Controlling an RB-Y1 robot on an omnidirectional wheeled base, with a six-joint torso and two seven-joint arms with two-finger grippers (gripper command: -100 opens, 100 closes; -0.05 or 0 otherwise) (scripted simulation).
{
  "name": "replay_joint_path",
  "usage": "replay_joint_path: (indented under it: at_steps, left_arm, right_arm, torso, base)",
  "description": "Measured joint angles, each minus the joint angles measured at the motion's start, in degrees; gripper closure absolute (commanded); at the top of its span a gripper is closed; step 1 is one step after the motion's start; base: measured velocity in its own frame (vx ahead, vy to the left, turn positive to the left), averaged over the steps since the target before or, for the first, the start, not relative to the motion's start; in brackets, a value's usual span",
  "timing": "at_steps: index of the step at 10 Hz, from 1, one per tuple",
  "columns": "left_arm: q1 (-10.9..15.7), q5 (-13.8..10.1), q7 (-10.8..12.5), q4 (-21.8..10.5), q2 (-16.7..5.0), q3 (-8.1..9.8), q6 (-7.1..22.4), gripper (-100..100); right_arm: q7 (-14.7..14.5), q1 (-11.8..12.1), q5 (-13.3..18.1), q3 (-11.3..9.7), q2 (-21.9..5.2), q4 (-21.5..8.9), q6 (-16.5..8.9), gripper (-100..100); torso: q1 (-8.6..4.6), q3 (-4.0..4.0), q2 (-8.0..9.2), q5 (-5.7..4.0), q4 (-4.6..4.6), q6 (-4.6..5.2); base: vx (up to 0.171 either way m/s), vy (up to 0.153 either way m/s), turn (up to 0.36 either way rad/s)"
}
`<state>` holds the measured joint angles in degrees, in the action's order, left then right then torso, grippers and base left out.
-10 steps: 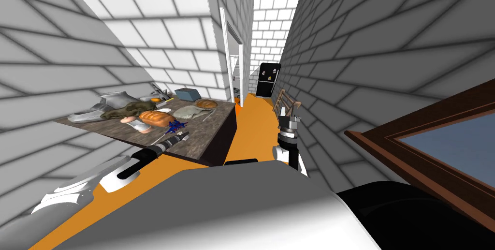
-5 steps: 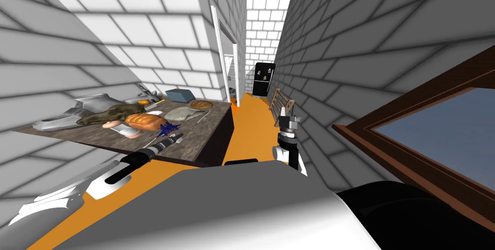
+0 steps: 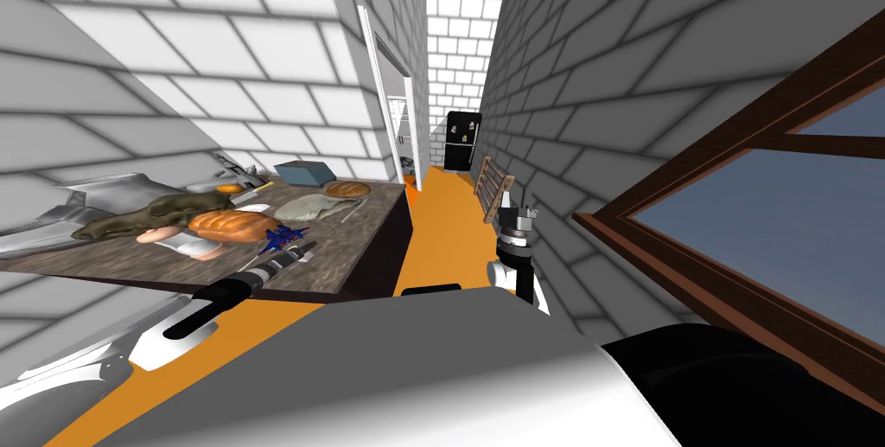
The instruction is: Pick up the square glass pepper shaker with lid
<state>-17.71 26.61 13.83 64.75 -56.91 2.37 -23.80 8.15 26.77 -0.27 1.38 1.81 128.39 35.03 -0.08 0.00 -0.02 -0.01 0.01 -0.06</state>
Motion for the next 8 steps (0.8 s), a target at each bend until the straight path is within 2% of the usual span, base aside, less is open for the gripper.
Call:
replay_joint_path:
  at_steps: [1,5,6,7,8]
  left_arm:
    - [0.0,0.0,0.0,-0.1,0.0,0.03,-0.1,100]
    - [0.1,0.0,-0.1,-0.1,-0.1,0.08,0.0,100]
    - [0.1,0.0,-0.1,-0.1,-0.1,0.08,0.0,0]
    - [0.1,0.0,-0.1,-0.1,-0.1,0.08,0.0,100]
    - [-0.2,0.3,0.2,1.5,-0.2,-0.44,0.5,100]
  right_arm:
    - [0.0,0.0,0.0,0.0,0.0,0.0,0.0,0]
    - [0.0,0.0,0.0,0.0,0.0,0.0,0.0,0]
    - [0.0,0.0,0.0,0.0,0.0,0.0,0.0,0]
    - [0.0,0.0,0.0,0.0,0.0,0.0,0.0,0]
    - [0.0,0.0,0.0,0.0,0.0,0.0,0.0,0]
  torso:
    - [0.05,-0.01,-0.03,0.01,-0.01,-0.04]
    - [0.14,-0.06,-0.09,0.09,-0.05,-0.04]
    - [0.16,-0.06,-0.09,0.10,-0.04,-0.03]
    - [0.16,-0.06,-0.08,0.10,-0.04,-0.03]
    - [0.25,-0.08,-0.11,0.10,-0.05,-0.13]
  base:
    - [-0.001,0.000,0.012]
    - [0.000,0.000,0.000]
    - [0.000,0.000,0.000]
    - [0.023,0.032,0.193]
    - [0.039,0.045,0.246]
